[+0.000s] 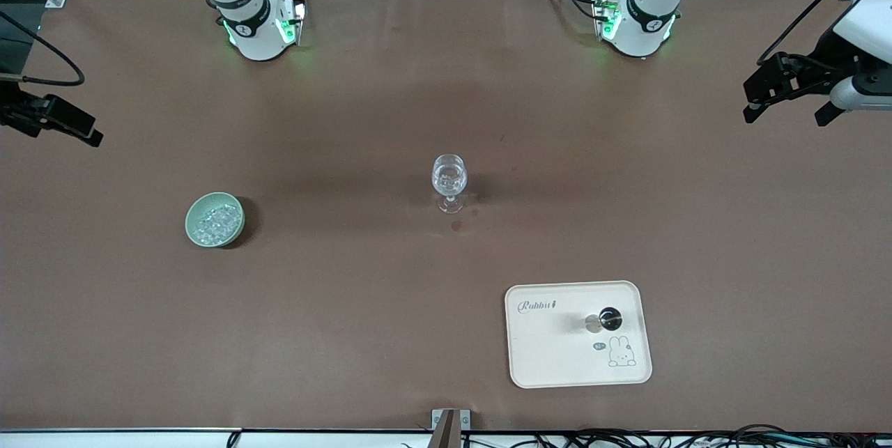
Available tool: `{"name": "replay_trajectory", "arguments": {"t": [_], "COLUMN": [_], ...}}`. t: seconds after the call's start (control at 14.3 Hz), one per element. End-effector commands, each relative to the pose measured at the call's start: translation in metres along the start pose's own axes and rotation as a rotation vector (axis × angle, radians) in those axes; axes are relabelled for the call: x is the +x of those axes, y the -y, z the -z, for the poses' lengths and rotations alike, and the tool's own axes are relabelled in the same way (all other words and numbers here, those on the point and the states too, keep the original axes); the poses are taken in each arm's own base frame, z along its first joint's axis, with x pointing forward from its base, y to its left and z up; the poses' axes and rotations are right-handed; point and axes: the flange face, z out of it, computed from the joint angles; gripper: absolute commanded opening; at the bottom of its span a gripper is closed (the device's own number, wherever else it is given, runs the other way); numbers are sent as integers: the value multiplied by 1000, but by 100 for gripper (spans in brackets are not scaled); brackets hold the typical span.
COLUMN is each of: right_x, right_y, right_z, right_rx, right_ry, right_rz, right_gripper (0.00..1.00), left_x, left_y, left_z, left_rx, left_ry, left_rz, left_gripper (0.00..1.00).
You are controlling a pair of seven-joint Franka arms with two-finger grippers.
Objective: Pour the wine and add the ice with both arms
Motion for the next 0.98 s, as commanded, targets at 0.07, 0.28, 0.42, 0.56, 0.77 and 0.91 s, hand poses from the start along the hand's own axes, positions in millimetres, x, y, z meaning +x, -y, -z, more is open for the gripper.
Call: {"name": "replay_trajectory", "arguments": {"t": [0.07, 0.28, 0.42, 0.56, 0.77, 0.91], "right_x": [-11, -10, -11, -11, -11, -11], "right_y": [3, 2, 2, 2, 1, 2], "right_z": [3, 3, 3, 2, 3, 3], "right_rx": [16, 16, 16, 15, 16, 16], "right_ry": [-11, -14, -12, -7, -9, -9], "right_rz": [22, 18, 20, 20, 19, 20], "right_gripper": [100, 100, 100, 100, 100, 100], "left_x": [-4, -4, -4, -8, -8, -8], "left_y": [9, 18, 19, 20, 22, 22], "left_z": [2, -1, -1, -5, -7, -6], "left_rx": [-5, -28, -28, -24, -18, -15], "left_ry": [8, 15, 17, 56, 59, 56], "left_rz": [15, 37, 27, 14, 14, 14], "left_gripper": [100, 100, 100, 100, 100, 100]}}
